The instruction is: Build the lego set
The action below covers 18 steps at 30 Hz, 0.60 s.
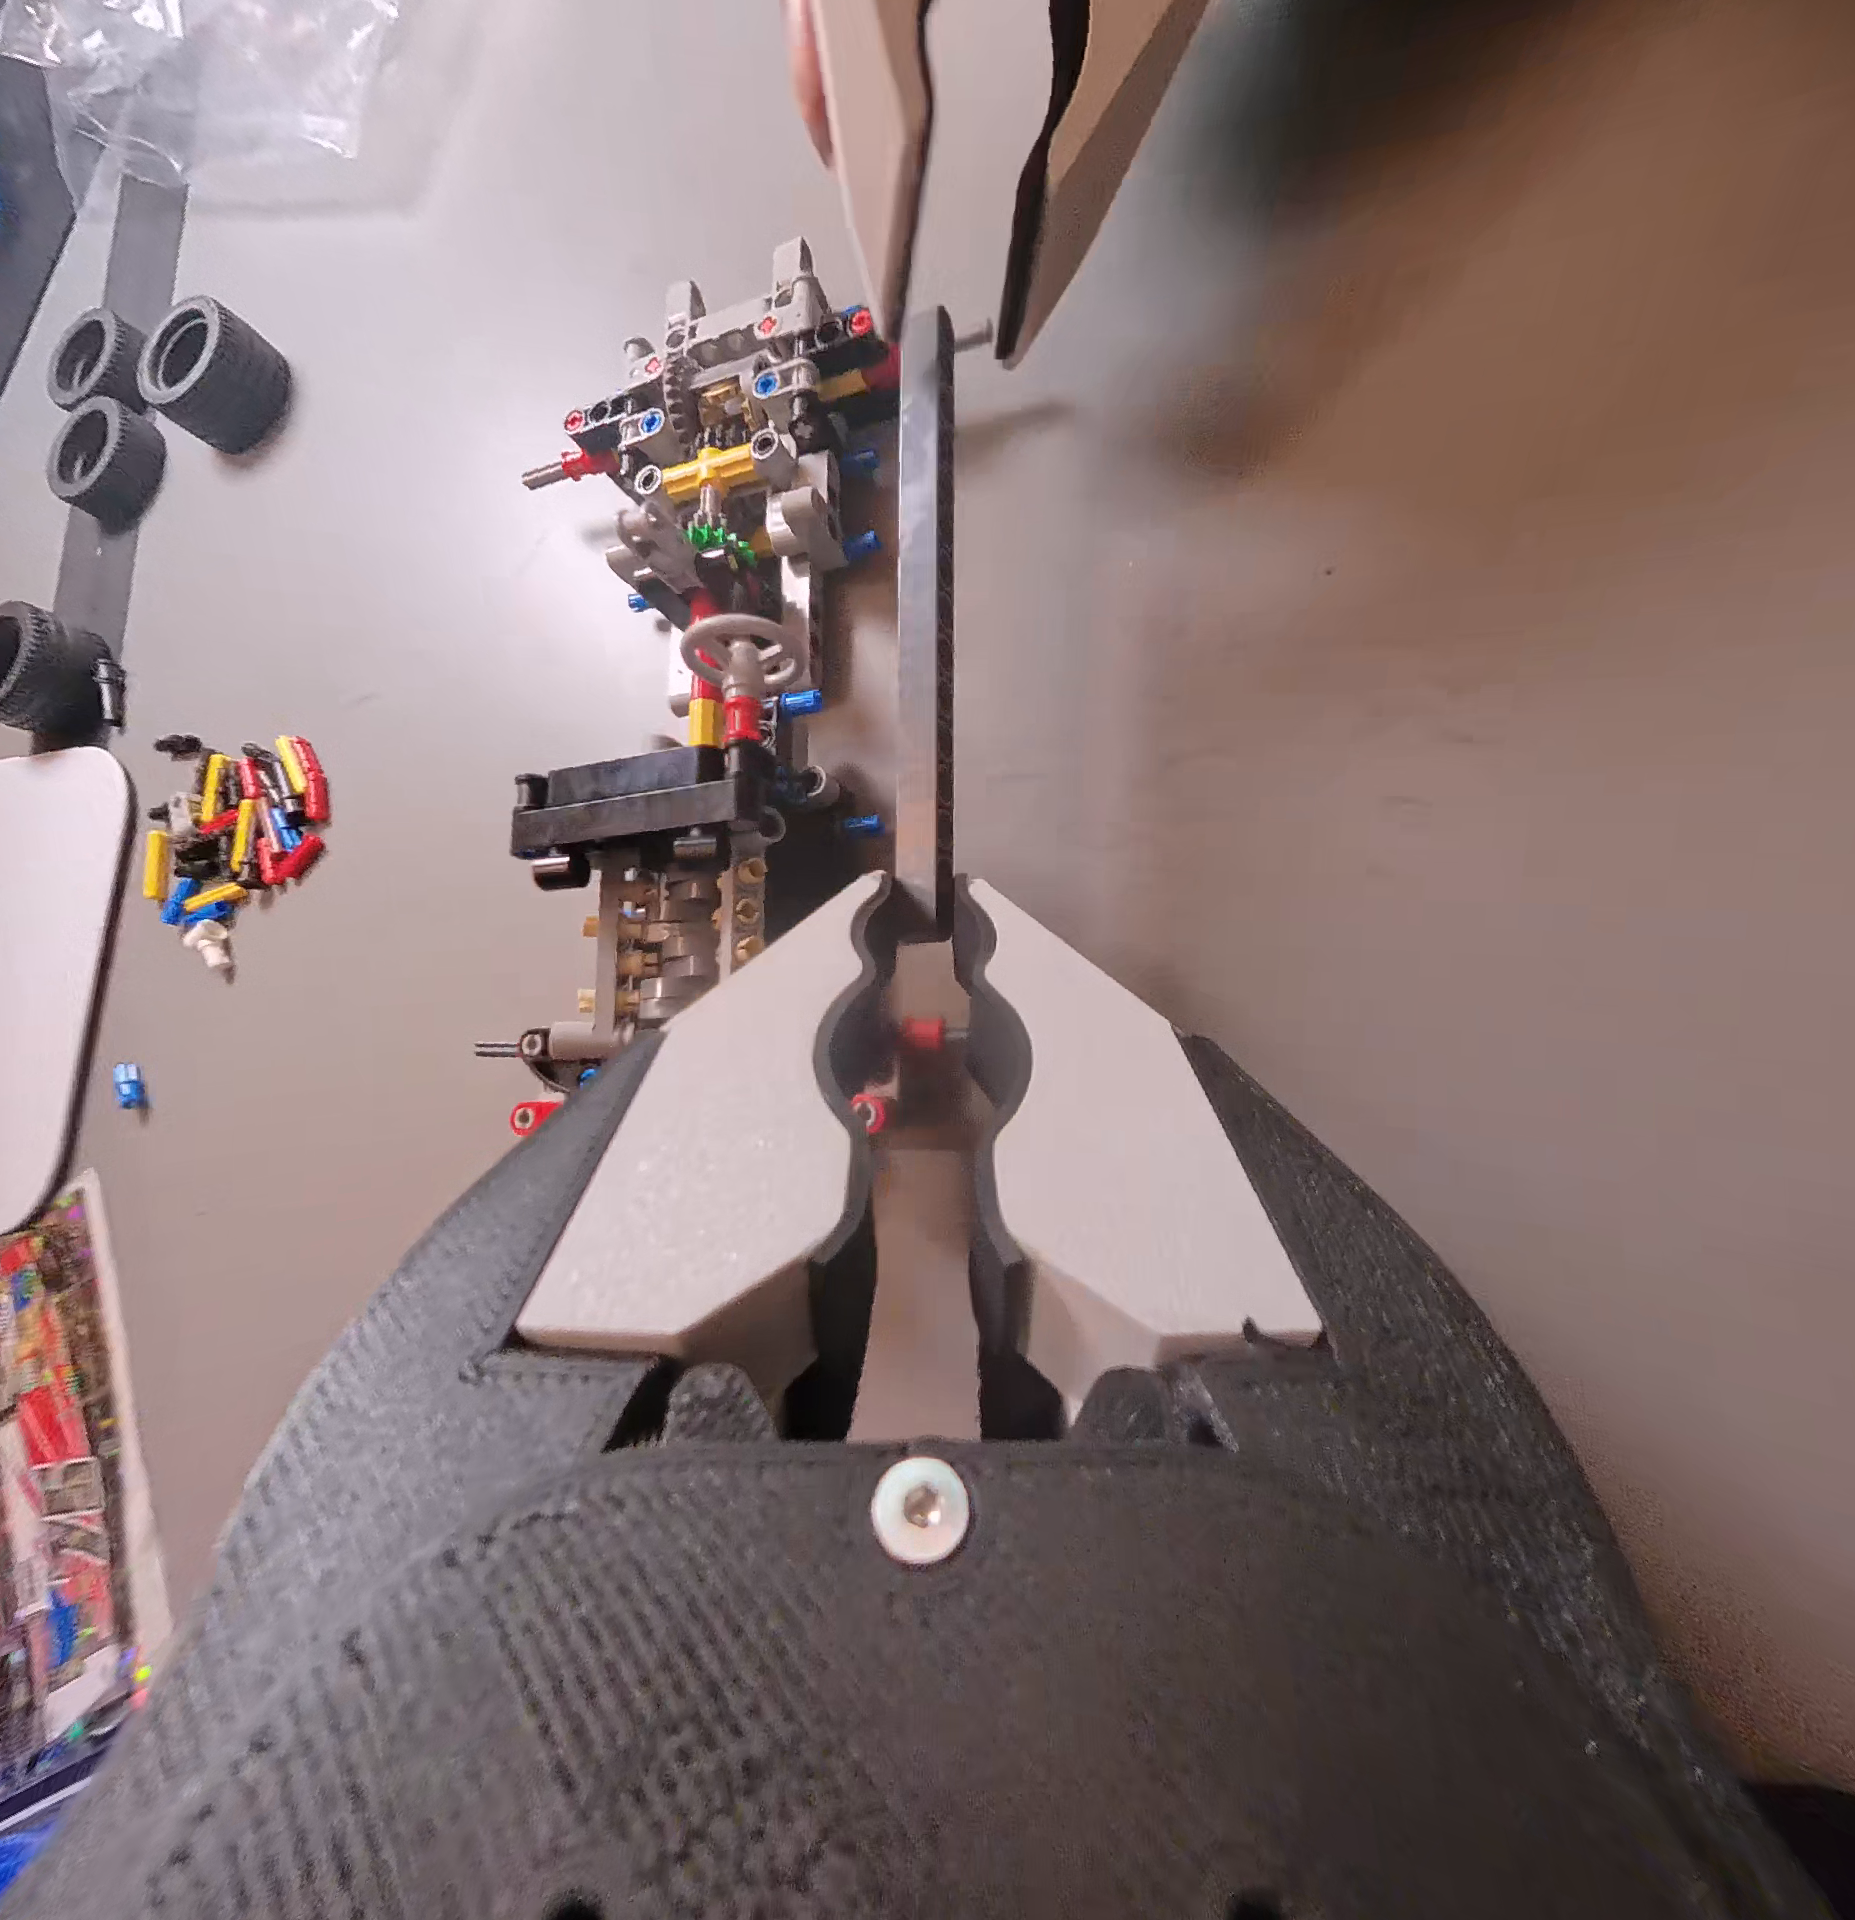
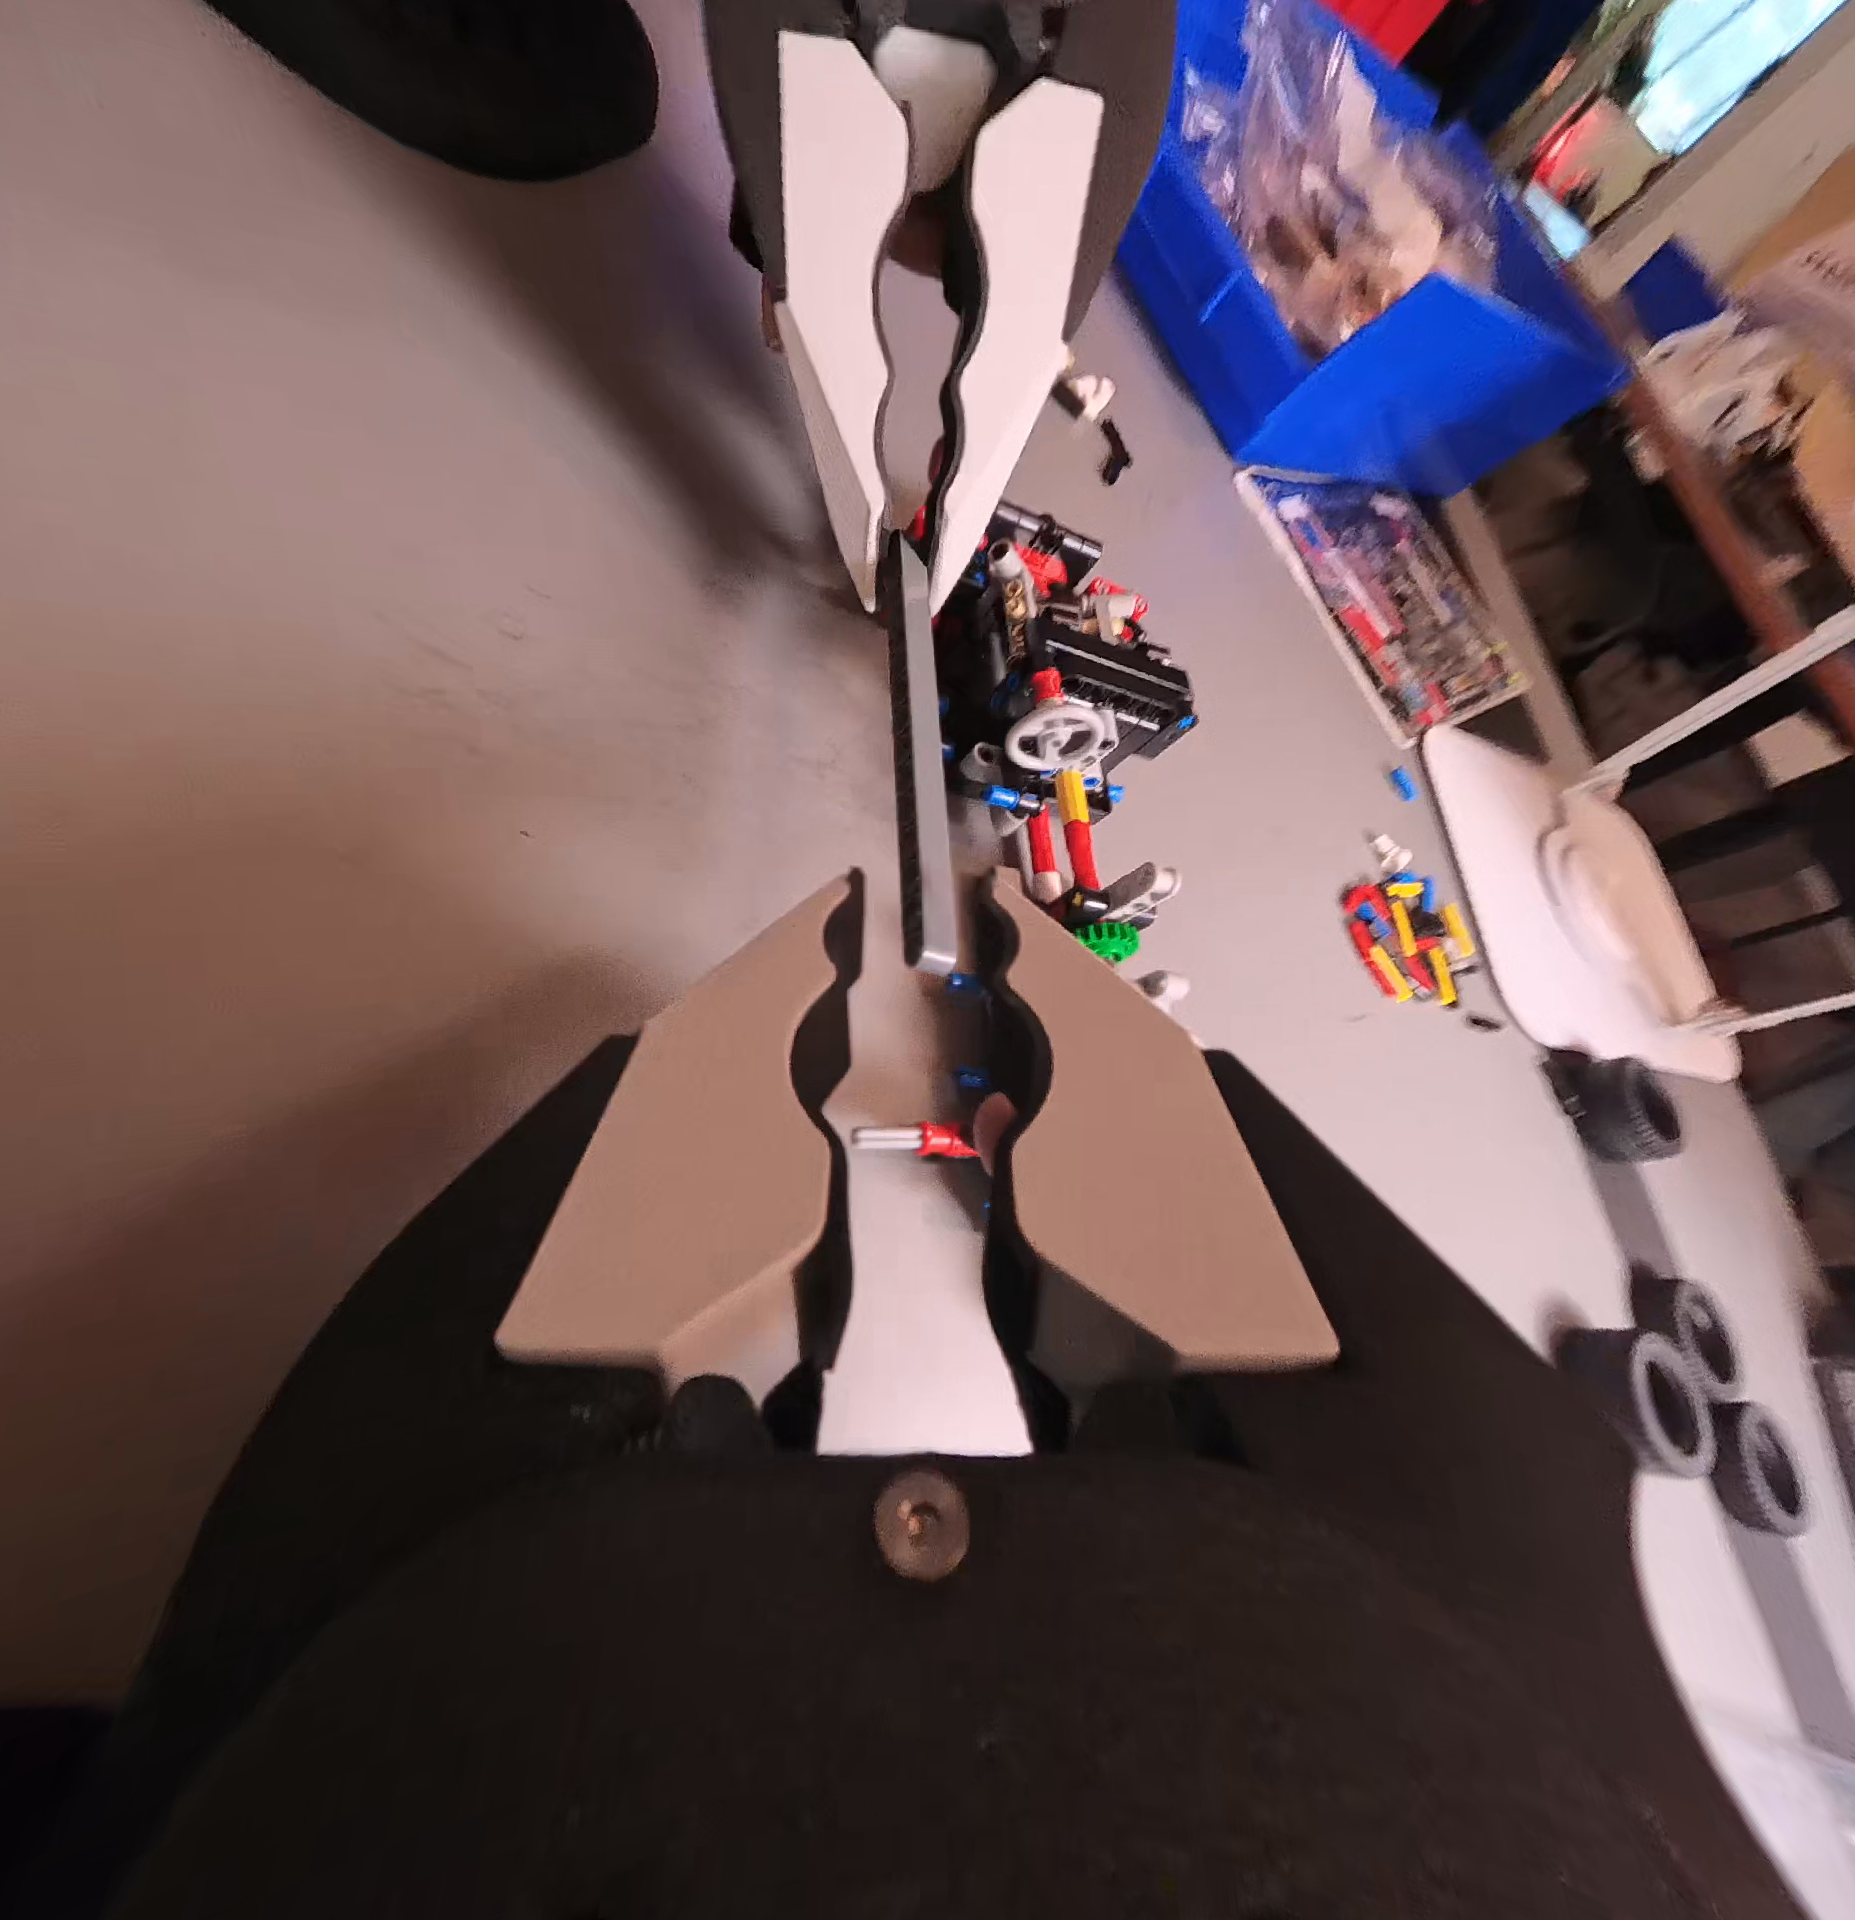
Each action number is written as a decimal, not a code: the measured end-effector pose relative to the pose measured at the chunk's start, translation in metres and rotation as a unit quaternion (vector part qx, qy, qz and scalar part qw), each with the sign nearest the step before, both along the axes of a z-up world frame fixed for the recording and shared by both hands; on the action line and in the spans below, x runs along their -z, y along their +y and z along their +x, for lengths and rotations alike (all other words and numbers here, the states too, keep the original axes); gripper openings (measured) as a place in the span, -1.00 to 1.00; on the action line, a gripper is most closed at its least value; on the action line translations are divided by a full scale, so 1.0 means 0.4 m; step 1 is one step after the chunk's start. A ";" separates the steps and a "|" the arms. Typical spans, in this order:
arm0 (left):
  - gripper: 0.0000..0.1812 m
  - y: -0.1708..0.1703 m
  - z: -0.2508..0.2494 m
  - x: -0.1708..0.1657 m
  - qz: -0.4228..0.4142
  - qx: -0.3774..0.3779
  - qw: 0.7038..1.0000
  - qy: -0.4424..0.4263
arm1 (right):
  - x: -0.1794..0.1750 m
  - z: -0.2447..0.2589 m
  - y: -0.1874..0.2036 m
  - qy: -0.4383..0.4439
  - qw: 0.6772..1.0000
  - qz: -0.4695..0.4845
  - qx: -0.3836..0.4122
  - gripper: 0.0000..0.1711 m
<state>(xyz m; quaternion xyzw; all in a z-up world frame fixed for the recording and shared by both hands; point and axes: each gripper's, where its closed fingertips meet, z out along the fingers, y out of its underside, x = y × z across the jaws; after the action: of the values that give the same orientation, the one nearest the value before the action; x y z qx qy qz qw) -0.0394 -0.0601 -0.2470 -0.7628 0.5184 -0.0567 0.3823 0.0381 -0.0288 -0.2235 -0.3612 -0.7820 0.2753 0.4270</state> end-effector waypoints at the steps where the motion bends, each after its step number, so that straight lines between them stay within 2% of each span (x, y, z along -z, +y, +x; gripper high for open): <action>1: -0.91 -0.001 0.003 0.004 0.003 0.003 1.000 0.010 | 0.002 -0.001 -0.002 -0.017 1.000 -0.015 0.005 -0.72; 4: -0.90 0.000 0.011 0.011 0.009 0.007 1.000 0.027 | -0.005 -0.016 -0.022 -0.042 0.999 -0.013 0.011 -0.67; 6: -0.90 0.003 0.013 0.018 0.007 0.006 0.999 0.033 | 0.012 -0.029 -0.035 -0.062 0.998 0.031 0.013 -0.67; 10: -0.91 0.006 0.016 0.021 0.008 0.002 0.999 0.036 | 0.069 -0.057 -0.018 -0.088 0.984 0.149 0.034 -0.81; 14: -0.91 0.006 0.013 0.021 0.016 -0.003 0.999 0.043 | 0.077 -0.077 -0.006 -0.073 0.970 0.228 0.043 -0.91; 18: -0.89 0.006 0.014 0.000 0.018 -0.004 1.000 0.010 | 0.079 -0.083 0.015 -0.060 0.963 0.256 0.058 -0.91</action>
<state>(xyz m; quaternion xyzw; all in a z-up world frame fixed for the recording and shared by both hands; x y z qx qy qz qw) -0.0339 -0.0576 -0.2471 -0.7586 0.5202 -0.0381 0.3905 0.0048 -0.0227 -0.2551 -0.3008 -0.8281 0.0184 0.4727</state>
